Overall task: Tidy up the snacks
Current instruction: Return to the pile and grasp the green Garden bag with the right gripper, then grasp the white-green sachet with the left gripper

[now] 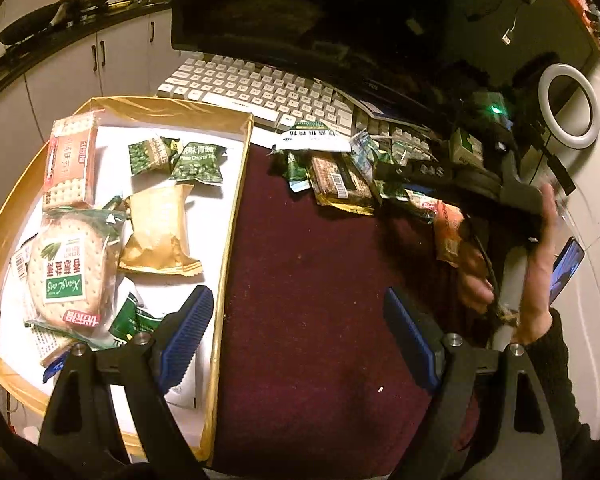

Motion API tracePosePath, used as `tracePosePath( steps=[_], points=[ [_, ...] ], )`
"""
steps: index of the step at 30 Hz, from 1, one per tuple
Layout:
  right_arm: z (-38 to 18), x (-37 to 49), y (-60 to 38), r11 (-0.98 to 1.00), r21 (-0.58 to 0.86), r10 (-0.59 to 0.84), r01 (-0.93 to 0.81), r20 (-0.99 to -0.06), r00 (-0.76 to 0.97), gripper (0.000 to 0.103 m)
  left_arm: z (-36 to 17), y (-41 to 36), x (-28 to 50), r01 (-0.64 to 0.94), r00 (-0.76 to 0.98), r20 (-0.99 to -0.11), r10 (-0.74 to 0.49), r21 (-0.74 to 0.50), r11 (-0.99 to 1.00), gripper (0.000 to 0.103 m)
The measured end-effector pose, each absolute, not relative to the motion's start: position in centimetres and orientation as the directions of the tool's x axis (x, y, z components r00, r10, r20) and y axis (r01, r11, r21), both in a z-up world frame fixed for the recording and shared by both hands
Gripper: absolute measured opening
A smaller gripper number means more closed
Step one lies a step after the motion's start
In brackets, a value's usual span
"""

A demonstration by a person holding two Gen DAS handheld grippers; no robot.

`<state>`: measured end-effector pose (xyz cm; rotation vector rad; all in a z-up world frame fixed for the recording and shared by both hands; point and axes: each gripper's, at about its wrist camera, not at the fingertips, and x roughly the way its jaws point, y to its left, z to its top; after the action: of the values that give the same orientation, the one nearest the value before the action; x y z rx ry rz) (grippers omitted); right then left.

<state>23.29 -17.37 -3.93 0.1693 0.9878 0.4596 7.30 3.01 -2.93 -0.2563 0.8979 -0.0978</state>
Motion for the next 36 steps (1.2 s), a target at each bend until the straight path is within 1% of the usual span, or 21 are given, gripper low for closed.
tracePosePath(
  steps=[6,9,11,12,14,17,19,27,29,33,35,36],
  points=[
    [-3.3,18.7,-20.0,0.861,0.397,0.507,-0.318,-0.717,0.478,0.026,-2.5,2.8,8.5,-0.004,0.618,-0.761,-0.196,-0.252,0.968,0.087],
    [-4.1,17.7,-21.0,0.868,0.4,0.497,-0.296,-0.707,0.502,0.026,-2.5,2.6,10.2,0.01,0.596,-0.772,-0.221,-0.268,0.963,0.087],
    [-5.0,17.9,-21.7,0.851,0.447,0.525,-0.277,-0.695,0.492,0.027,-2.4,2.3,11.6,0.015,0.586,-0.778,-0.226,-0.269,0.963,0.087],
    [-5.5,18.1,-22.6,0.831,0.495,0.551,-0.252,-0.677,0.488,0.027,-2.3,2.0,12.5,0.02,0.577,-0.784,-0.228,-0.266,0.964,0.087],
    [-5.7,18.1,-23.3,0.807,0.537,0.581,-0.244,-0.652,0.488,0.027,-2.2,1.6,14.7,0.032,0.551,-0.8,-0.24,-0.267,0.963,0.087],
    [-5.6,18.1,-23.2,0.822,0.517,0.561,-0.239,-0.66,0.5,0.027,-2.2,1.2,18.4,0.034,0.508,-0.821,-0.26,-0.282,0.959,0.087],
    [-5.6,17.9,-22.6,0.819,0.514,0.568,-0.256,-0.661,0.491,0.027,-1.9,1.0,21.4,0.018,0.497,-0.833,-0.244,-0.271,0.962,0.087],
    [-5.7,17.8,-20.9,0.839,0.461,0.544,-0.291,-0.687,0.482,0.027,-3.5,0.4,30.6,-0.051,0.435,-0.895,-0.099,-0.134,0.99,0.087],
    [-5.7,17.6,-20.8,0.844,0.447,0.536,-0.296,-0.691,0.485,0.027,-4.2,0.7,31.5,-0.072,0.413,-0.905,-0.106,-0.148,0.986,0.086],
    [-5.6,17.7,-20.5,0.846,0.442,0.533,-0.297,-0.692,0.488,0.027,-5.7,1.0,32.3,-0.079,0.365,-0.915,-0.174,-0.216,0.973,0.086],
    [-5.6,17.7,-20.6,0.848,0.442,0.53,-0.293,-0.692,0.489,0.027,-6.1,0.9,32.3,-0.086,0.369,-0.916,-0.158,-0.203,0.975,0.086],
    [-5.6,17.8,-20.6,0.849,0.441,0.528,-0.291,-0.694,0.49,0.027,-6.4,0.9,32.4,-0.097,0.364,-0.919,-0.154,-0.202,0.974,0.084]
  ],
)
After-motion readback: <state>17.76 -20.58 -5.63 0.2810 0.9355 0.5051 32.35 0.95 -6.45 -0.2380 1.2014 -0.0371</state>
